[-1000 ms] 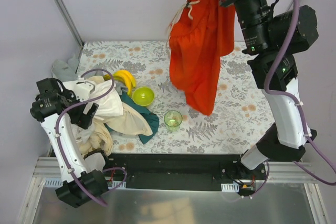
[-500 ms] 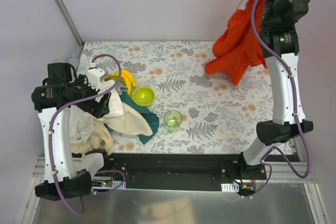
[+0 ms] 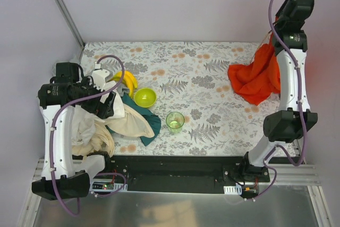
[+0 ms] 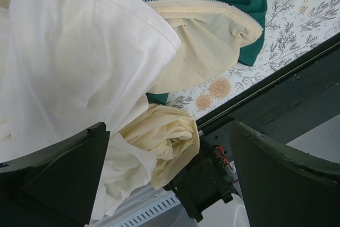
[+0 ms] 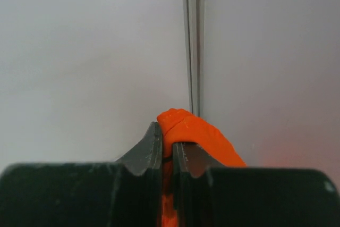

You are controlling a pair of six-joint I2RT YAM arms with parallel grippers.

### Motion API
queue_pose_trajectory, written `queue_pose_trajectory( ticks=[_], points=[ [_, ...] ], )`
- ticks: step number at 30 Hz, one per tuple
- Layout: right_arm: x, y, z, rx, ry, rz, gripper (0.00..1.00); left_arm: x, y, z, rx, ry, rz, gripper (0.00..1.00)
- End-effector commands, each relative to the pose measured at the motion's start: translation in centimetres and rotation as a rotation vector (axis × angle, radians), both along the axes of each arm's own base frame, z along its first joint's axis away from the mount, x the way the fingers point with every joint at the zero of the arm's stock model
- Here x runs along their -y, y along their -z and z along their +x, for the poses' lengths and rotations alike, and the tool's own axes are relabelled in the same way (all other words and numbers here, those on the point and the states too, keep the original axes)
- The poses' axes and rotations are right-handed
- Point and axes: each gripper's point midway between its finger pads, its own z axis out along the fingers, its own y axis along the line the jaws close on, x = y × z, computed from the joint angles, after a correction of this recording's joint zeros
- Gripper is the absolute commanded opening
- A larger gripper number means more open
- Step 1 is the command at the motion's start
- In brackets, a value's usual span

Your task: Pick out a specific cloth from the pile

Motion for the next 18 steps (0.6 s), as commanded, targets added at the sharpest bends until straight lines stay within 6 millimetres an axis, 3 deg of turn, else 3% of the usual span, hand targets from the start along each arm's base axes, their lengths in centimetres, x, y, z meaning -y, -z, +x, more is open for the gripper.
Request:
queue_pose_trajectory(
  ticks=[1, 4, 7, 9, 10, 11, 13, 16, 18],
  points=[
    [-1.0, 10.2, 0.1, -0.19, 0.008, 0.171, 0.0, 0.3, 0.1, 0.5, 0.012, -0.001, -0.008, 0.99],
    [-1.3, 21.1, -1.7, -0.358, 0.102, 0.362, 0.0, 0.3, 0.3, 0.5, 0.009, -0.005, -0.012, 0.99],
    [-2.1, 30.6, -3.7, -0.483, 0.151, 0.509, 0.0, 0.2, 0.6, 0.6, 0.01, -0.009, -0.005, 0.99],
    [-2.1, 34.3, -4.5, -0.578, 0.16, 0.577, 0.36, 0.1, 0.8, 0.6, 0.008, -0.012, 0.002, 0.99],
    [-1.9, 34.8, -4.6, -0.615, 0.162, 0.594, 0.57, 0.0, 0.9, 0.5, 0.006, -0.013, 0.007, 0.99],
    [-2.0, 35.1, -5.0, -0.67, 0.165, 0.599, 0.69, -0.1, 1.0, 0.5, 0.008, -0.011, 0.017, 0.99],
    [-1.5, 33.7, -5.4, -0.721, 0.175, 0.543, 0.81, -0.3, 1.3, 0.3, 0.013, -0.007, 0.031, 0.99],
    [-1.3, 29.1, -6.2, -0.656, 0.154, 0.443, 0.99, -0.5, 1.7, 0.2, 0.035, 0.003, 0.044, 0.99],
    [-1.9, 26.1, -7.0, -0.59, 0.131, 0.385, 0.99, -0.5, 1.8, 0.4, 0.05, -0.001, 0.047, 0.99]
  ],
)
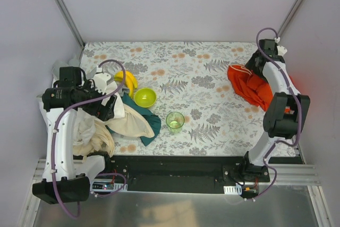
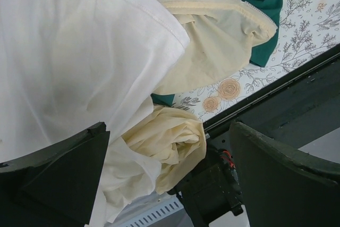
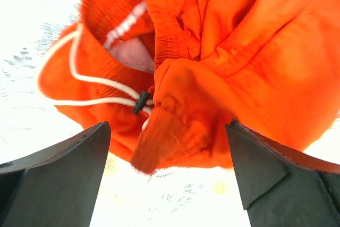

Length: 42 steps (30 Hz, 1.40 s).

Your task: Pick out a specific cloth from the pile

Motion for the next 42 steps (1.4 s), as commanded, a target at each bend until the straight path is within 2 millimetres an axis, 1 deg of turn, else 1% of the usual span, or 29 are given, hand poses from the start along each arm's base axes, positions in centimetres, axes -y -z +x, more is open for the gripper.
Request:
queue_pose_trajectory(
  ticks=[1, 2, 3, 4, 5, 6, 7, 8, 9, 10, 11, 12, 13, 16, 19, 20, 22, 25, 26, 28, 32, 37, 40, 42],
  points=[
    [-0.9, -12.2, -1.2, 0.245, -0.053, -0.146, 0.99, -0.2, 0.1, 0.2, 0.055, 0.005, 0.025, 0.99],
    [-1.3, -13.4, -2.0, 0.27, -0.061, -0.177, 0.99, -0.4, 0.2, 0.7, 0.07, -0.005, 0.033, 0.99],
    [-2.4, -14.1, -2.7, 0.279, -0.089, -0.216, 0.99, -0.6, 0.3, 1.1, 0.082, -0.019, 0.041, 0.99],
    [-3.1, -14.8, -3.7, 0.288, -0.102, -0.252, 0.99, -0.9, 0.2, 1.6, 0.098, -0.037, 0.049, 0.99],
    [-4.3, -15.2, -4.4, 0.297, -0.132, -0.274, 0.99, -1.1, 0.2, 2.0, 0.115, -0.056, 0.057, 0.99],
    [-5.3, -14.6, -5.4, 0.298, -0.161, -0.282, 0.99, -1.5, 0.2, 2.5, 0.134, -0.082, 0.068, 0.99],
    [-6.8, -13.8, -6.0, 0.305, -0.206, -0.27, 0.99, -1.8, 0.2, 3.1, 0.157, -0.106, 0.077, 0.99],
    [-8.8, -13.1, -6.7, 0.333, -0.265, -0.243, 0.99, -2.1, 0.1, 3.6, 0.179, -0.138, 0.077, 0.99],
    [-10.2, -12.9, -7.2, 0.379, -0.311, -0.211, 0.99, -2.3, 0.1, 4.1, 0.207, -0.164, 0.08, 0.99],
    [-11.5, -11.8, -7.8, 0.396, -0.358, -0.189, 0.99, -2.5, 0.1, 4.6, 0.23, -0.198, 0.076, 0.99],
    [-12.4, -11.6, -8.4, 0.44, -0.386, -0.176, 0.99, -2.7, 0.1, 5.2, 0.255, -0.244, 0.064, 0.99],
    [-12.9, -11.3, -9.3, 0.483, -0.395, -0.176, 0.99, -3.0, 0.1, 5.8, 0.286, -0.289, 0.051, 0.99],
    [-13.2, -10.1, -9.8, 0.488, -0.401, -0.184, 0.99, -3.0, 0.4, 6.4, 0.291, -0.339, 0.027, 0.99],
    [-13.2, -8.4, -11.3, 0.536, -0.392, -0.191, 0.99, -3.5, 1.9, 7.8, 0.3, -0.465, -0.025, 0.99],
    [-12.9, -5.9, -12.7, 0.51, -0.376, -0.17, 0.99, -3.9, 4.8, 8.4, 0.282, -0.528, -0.031, 0.99],
    [-12.8, -5.1, -13.1, 0.5, -0.371, -0.161, 0.99, -4.1, 6.0, 8.4, 0.27, -0.544, -0.029, 0.99],
    [-12.5, -3.9, -13.8, 0.492, -0.359, -0.147, 0.99, -4.4, 7.8, 8.4, 0.263, -0.548, -0.01, 0.99],
    [-12.2, -2.5, -14.7, 0.482, -0.352, -0.143, 0.99, -5.3, 9.3, 8.2, 0.271, -0.572, 0.034, 0.99],
    [-12.0, -1.9, -14.9, 0.472, -0.35, -0.148, 0.99, -5.5, 9.6, 8.1, 0.269, -0.581, 0.043, 0.99],
    [-11.7, -1.4, -15.2, 0.466, -0.348, -0.155, 0.99, -5.4, 10.3, 7.7, 0.259, -0.579, 0.04, 0.99],
    [-11.5, -1.0, -15.5, 0.464, -0.347, -0.161, 0.99, -5.3, 11.0, 7.1, 0.249, -0.572, 0.048, 0.99],
    [-11.2, -1.1, -15.5, 0.467, -0.33, -0.17, 0.99, -5.8, 11.0, 7.1, 0.253, -0.576, 0.072, 0.99],
    [-11.0, -1.1, -15.4, 0.461, -0.319, -0.184, 0.99, -5.1, 11.4, 6.8, 0.239, -0.531, 0.058, 0.99],
    [-10.9, -1.1, -15.4, 0.459, -0.314, -0.19, 0.99, -5.1, 11.4, 6.7, 0.225, -0.54, 0.054, 0.99]
  ],
)
